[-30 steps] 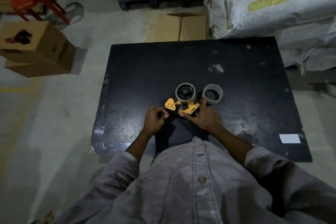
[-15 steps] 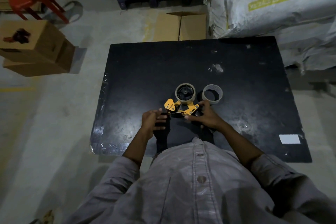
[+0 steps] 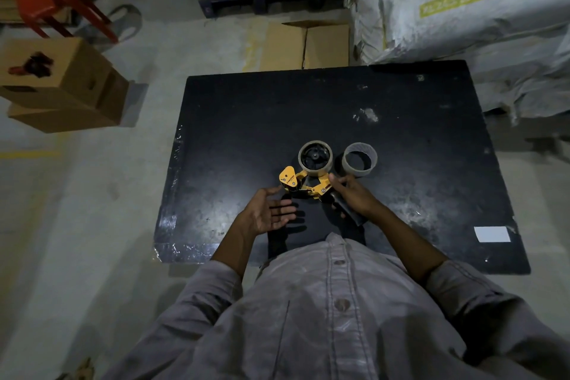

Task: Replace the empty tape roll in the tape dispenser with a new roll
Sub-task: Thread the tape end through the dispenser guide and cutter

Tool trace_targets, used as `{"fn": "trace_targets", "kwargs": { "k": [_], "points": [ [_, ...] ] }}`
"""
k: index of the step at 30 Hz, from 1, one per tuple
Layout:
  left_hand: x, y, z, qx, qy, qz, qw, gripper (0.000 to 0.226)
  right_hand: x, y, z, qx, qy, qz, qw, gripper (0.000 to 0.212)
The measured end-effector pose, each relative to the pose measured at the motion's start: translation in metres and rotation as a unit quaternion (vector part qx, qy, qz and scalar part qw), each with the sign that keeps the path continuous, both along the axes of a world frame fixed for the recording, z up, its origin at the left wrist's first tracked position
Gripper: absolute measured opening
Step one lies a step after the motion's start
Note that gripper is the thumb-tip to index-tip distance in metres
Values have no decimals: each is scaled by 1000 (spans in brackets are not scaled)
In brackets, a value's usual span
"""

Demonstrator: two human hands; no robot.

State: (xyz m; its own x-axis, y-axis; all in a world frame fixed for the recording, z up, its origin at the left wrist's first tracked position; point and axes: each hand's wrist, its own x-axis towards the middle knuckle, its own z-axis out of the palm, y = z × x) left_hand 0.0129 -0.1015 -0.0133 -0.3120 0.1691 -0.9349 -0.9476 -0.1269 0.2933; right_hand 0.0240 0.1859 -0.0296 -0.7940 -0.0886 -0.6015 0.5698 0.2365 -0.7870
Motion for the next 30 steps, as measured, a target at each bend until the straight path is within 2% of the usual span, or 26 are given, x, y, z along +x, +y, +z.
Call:
{"fn": "trace_targets", "kwargs": {
  "k": [4,8,10,13,17,20,25,30],
  "points": [
    [0,9,8,-13,0,6,1000,36,0,6,2,0,-2,-10,1000,99],
    [1,11,5,-15,1,8,1000,25,4,7,10,-30,-18,-13,999,89],
    [-1,12,1,-14,-1,18,1000,21,7,8,15,-46,-67,-18,997,86],
    [-3,13,-1,-20,1,41,999,13,7,12,16,-78,-140,-1,987,99],
    [-4,16,-4,-27,-1,71,997,16,5,12,16,-166,-233,37,957,108],
    [-2,15,-5,-29,-9,73,997,18,4,7,12,-192,-259,43,946,113],
    [2,10,-10,-20,-22,58,998,19,4,2,15,-199,-258,31,945,98],
    [0,8,-13,-12,-24,82,996,18,9,-5,21,-192,-270,13,943,91]
  ]
}}
